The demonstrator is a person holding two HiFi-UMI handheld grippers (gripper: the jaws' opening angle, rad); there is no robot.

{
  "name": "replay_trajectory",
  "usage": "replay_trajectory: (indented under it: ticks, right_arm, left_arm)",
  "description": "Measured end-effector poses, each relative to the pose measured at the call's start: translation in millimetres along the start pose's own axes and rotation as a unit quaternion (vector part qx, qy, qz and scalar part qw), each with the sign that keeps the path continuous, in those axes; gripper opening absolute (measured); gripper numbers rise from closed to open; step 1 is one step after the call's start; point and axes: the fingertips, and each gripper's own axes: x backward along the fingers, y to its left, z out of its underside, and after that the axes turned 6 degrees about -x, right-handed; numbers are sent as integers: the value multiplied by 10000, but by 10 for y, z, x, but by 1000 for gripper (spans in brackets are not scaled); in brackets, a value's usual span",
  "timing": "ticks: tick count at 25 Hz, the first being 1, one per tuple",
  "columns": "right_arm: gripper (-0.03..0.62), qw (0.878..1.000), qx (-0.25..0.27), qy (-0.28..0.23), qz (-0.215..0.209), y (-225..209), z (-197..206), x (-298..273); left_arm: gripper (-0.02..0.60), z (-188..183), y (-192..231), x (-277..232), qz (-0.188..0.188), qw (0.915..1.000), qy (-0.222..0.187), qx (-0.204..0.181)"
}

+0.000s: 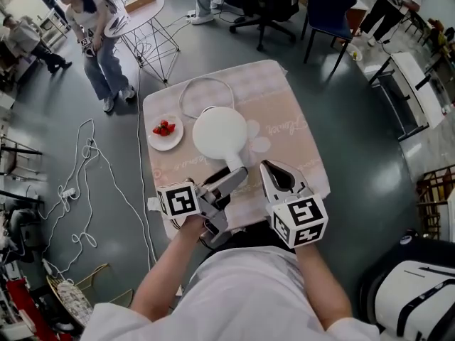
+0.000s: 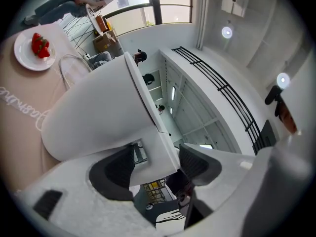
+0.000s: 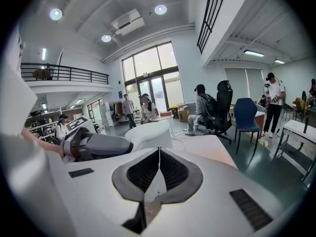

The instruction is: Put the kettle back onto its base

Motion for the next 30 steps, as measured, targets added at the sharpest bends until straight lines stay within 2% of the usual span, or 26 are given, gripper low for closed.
replay_trajectory:
  ticks: [7, 11, 14, 21, 25, 30]
  right_arm:
    - [6, 9997, 119, 174, -113, 170, 22, -11]
    - [6, 9994, 178, 200, -210, 262, 11, -1]
    - [6, 9991, 199, 217, -307, 308, -2, -3]
    - [6, 9976, 249, 209, -616, 398, -23, -8]
    - [6, 9960, 278, 172, -830, 387, -26, 78]
    - [6, 9934, 302, 171, -1090, 351, -5, 244]
  left_arm:
    - [290, -24, 51, 191, -382, 9978, -102, -541]
    - [290, -29, 54, 294, -590, 9959, -235, -649]
    - [287, -64, 56, 400, -914, 9914, -385, -857]
    - [226, -115, -49, 547, -1759, 9666, -534, -1784]
    - [181, -23, -110, 538, -2232, 9500, -559, -2110]
    - [139, 164, -260, 431, -2618, 9323, -545, -2437]
